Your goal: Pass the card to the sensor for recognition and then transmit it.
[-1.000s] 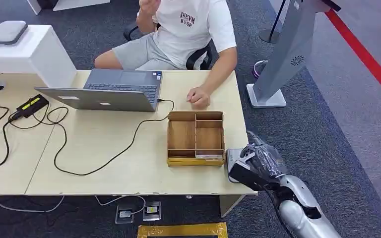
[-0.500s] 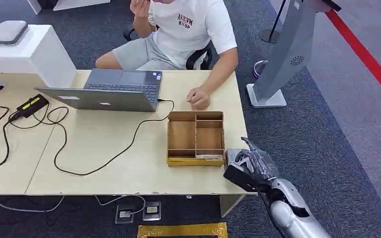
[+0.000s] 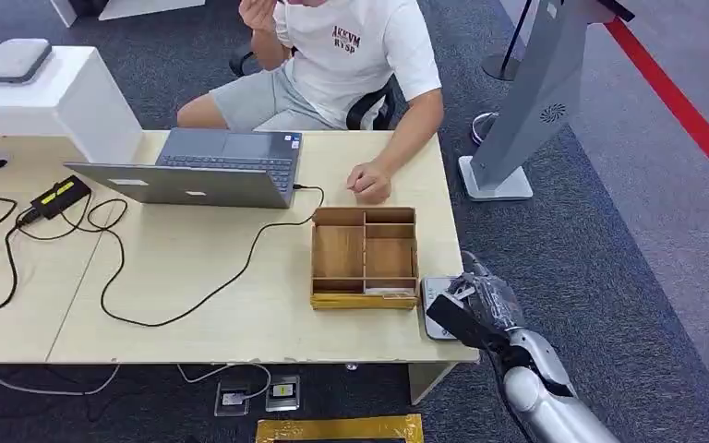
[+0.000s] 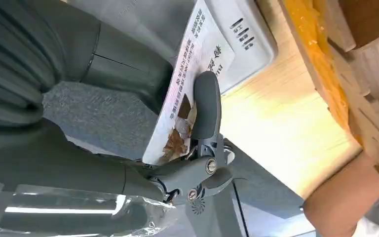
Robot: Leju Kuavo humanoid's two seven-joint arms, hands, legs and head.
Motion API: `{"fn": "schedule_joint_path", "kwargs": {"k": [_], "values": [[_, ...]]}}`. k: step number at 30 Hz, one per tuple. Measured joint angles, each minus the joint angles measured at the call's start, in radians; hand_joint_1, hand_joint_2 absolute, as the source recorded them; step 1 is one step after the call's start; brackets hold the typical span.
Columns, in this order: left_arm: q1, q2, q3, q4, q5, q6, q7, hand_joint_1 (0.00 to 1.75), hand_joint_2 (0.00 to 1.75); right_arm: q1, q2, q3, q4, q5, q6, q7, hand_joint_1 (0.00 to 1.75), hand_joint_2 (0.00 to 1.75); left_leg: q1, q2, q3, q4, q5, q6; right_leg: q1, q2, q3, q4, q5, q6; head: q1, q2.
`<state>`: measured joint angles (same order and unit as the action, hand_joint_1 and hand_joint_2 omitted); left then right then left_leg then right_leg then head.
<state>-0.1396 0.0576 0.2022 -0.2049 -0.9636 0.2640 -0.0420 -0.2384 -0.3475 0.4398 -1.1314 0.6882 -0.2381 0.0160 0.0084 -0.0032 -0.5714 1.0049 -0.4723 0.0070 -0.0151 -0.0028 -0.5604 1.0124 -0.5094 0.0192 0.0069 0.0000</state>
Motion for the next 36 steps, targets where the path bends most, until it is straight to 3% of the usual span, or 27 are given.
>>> {"fn": "schedule_joint_path", "kwargs": {"k": [22,32,36], "values": [[0.000,0.007,-0.039,-0.008,0.022,0.003,0.000,0.00,1.75,-0.047,0.022,-0.004,0.062,-0.029,-0.006,-0.025,1.75,1.75,0.000,0.000,0.001,0.000,0.000,0.000,0.000,0.000,0.001,0.000,0.000,0.000,0.000,0.000],[0.000,0.013,-0.056,-0.014,0.022,0.003,0.000,0.00,1.75,-0.070,0.011,-0.048,0.018,-0.034,0.002,-0.029,1.75,1.75,0.000,0.000,0.001,0.000,0.000,0.000,0.000,0.000,0.001,0.000,0.000,0.000,0.000,0.000],[-0.007,0.013,-0.070,-0.016,0.012,-0.001,0.001,0.00,1.75,-0.132,-0.006,-0.092,-0.024,-0.031,0.009,-0.049,1.75,1.75,0.000,0.000,0.000,0.000,0.000,0.000,0.000,0.000,0.000,0.000,0.001,0.000,0.000,0.000]]}}
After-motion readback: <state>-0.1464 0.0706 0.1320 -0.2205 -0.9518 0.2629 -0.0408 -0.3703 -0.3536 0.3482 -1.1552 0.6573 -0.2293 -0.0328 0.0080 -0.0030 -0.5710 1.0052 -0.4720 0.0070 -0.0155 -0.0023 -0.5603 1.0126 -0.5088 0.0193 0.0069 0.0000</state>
